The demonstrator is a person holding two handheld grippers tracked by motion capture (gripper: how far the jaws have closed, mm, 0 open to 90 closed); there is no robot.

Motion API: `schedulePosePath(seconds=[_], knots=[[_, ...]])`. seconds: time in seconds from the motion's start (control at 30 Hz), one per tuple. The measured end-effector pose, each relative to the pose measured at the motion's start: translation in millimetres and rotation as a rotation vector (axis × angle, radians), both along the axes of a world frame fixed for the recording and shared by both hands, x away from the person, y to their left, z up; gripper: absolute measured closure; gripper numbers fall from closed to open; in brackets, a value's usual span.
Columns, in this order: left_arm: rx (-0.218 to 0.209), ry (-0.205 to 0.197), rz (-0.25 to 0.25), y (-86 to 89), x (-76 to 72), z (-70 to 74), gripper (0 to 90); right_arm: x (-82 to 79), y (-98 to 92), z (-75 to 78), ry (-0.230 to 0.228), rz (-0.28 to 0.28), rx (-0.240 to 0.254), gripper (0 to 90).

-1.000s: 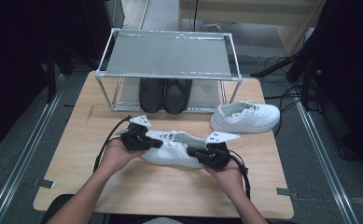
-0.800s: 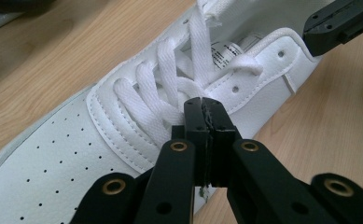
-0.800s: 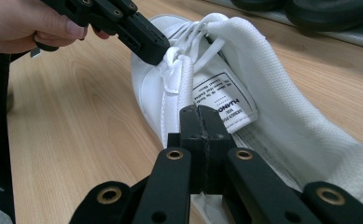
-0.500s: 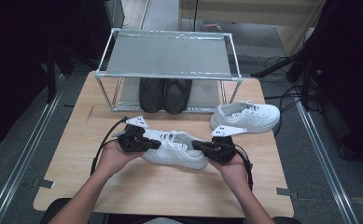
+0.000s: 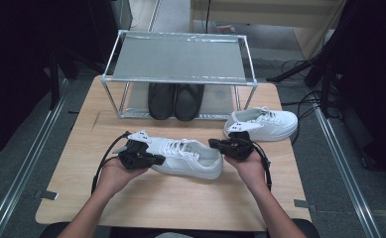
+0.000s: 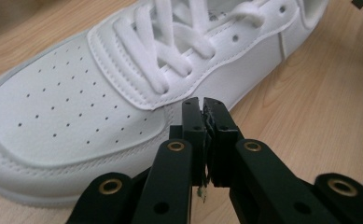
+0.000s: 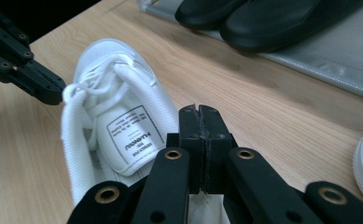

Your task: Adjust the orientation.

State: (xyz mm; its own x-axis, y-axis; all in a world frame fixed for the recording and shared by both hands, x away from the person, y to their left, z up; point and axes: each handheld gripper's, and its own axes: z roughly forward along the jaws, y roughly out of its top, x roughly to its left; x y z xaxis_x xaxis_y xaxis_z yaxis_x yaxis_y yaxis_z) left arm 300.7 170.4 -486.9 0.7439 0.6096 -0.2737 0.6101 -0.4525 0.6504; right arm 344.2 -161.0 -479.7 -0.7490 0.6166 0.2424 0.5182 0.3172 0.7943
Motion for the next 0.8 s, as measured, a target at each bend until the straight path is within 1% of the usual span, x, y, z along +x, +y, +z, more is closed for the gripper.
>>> schedulePosePath(seconds=[0.1,0.13,0.17,0.3,0.37,0.43,0.5,0.6,0.8], knots=[[-0.003,0.011,0.001,1.4,-0.4,-1.9,88.3,4.1,3.3,-3.2,0.012,0.002,-0.014,89.5],[0.004,0.009,0.001,1.5,-0.6,-2.2,88.3,5.4,4.3,-4.2,0.014,0.003,-0.020,89.5],[0.000,0.012,0.001,1.3,-0.7,-3.0,88.3,6.5,5.1,-5.1,0.013,0.001,-0.021,89.5],[0.013,0.018,0.001,0.1,0.6,-5.7,88.3,11.2,6.2,-8.4,0.023,-0.009,-0.036,89.5],[0.027,0.019,0.003,-0.7,2.4,-8.1,88.3,12.1,6.7,-10.0,0.032,-0.010,-0.034,89.9],[0.014,0.025,0.006,-0.1,3.6,-9.6,88.8,11.7,6.9,-9.9,0.031,-0.009,-0.036,90.0],[0.011,0.027,-0.001,1.0,4.2,-10.1,89.1,11.0,6.6,-10.4,0.037,-0.008,-0.029,90.0],[0.013,0.021,0.000,0.3,4.2,-10.2,89.1,10.0,6.2,-10.9,0.044,-0.008,-0.020,90.0],[0.009,0.022,-0.006,2.0,7.2,-11.1,89.8,6.3,5.3,-11.8,0.047,-0.006,-0.016,90.0]])
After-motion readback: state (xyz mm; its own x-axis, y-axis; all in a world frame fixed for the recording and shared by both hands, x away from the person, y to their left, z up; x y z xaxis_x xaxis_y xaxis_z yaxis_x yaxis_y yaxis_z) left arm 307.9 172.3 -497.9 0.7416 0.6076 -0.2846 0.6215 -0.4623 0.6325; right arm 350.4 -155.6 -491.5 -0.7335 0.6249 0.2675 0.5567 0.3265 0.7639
